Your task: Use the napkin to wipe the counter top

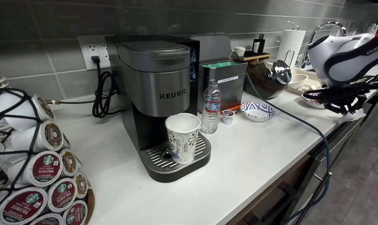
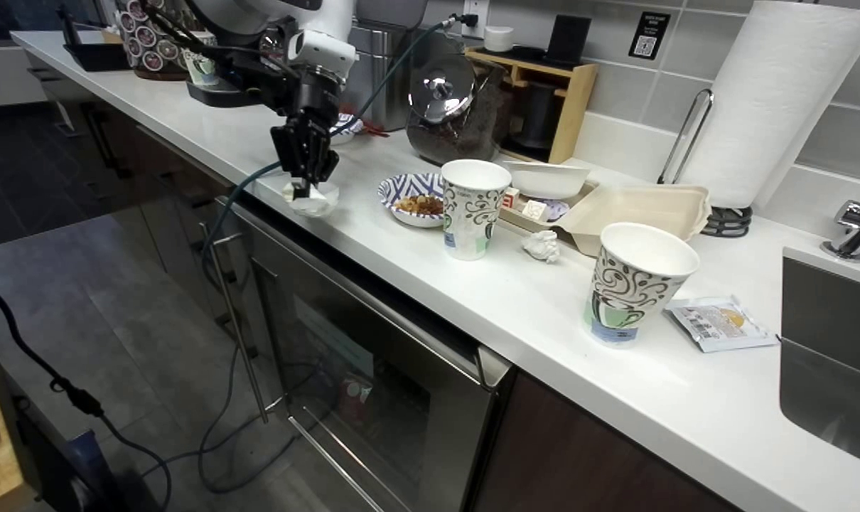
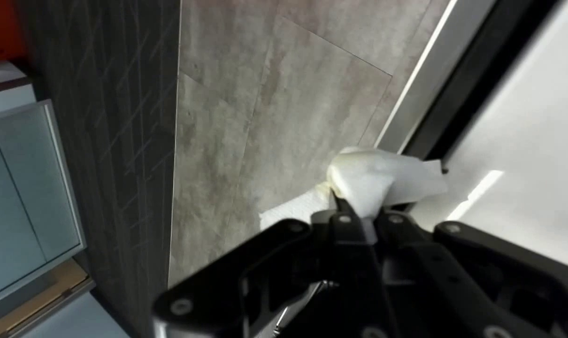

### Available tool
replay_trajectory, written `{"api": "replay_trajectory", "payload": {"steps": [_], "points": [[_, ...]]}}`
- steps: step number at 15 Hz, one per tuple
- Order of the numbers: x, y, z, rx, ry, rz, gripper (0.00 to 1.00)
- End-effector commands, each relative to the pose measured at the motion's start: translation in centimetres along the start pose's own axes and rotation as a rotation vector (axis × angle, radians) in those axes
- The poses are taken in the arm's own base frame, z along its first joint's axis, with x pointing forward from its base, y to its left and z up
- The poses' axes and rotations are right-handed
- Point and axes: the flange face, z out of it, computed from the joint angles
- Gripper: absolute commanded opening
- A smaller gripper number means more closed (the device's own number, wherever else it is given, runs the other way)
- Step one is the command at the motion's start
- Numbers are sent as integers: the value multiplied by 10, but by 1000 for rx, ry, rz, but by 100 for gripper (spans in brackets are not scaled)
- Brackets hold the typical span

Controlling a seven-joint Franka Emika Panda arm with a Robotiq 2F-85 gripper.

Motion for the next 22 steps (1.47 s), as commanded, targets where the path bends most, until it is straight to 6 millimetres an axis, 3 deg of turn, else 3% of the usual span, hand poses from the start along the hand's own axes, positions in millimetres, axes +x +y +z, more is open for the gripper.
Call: {"api": "replay_trajectory", "payload": {"steps": [1, 4, 8, 10, 12, 15, 17, 19, 22], "points": [[-20, 37, 7, -52, 15, -61, 2], [-28, 63, 9, -87, 23, -94, 2], [-45, 96, -35, 108, -43, -91, 2], [-62, 101, -62, 191, -88, -103, 2], [-86, 91, -84, 285, -107, -137, 2], [-117, 50, -115, 447, -47, -190, 2], [-127, 26, -129, 541, 63, -233, 2], [-126, 1, -138, 611, 176, -245, 2], [-107, -21, -135, 653, 252, -226, 2]]}}
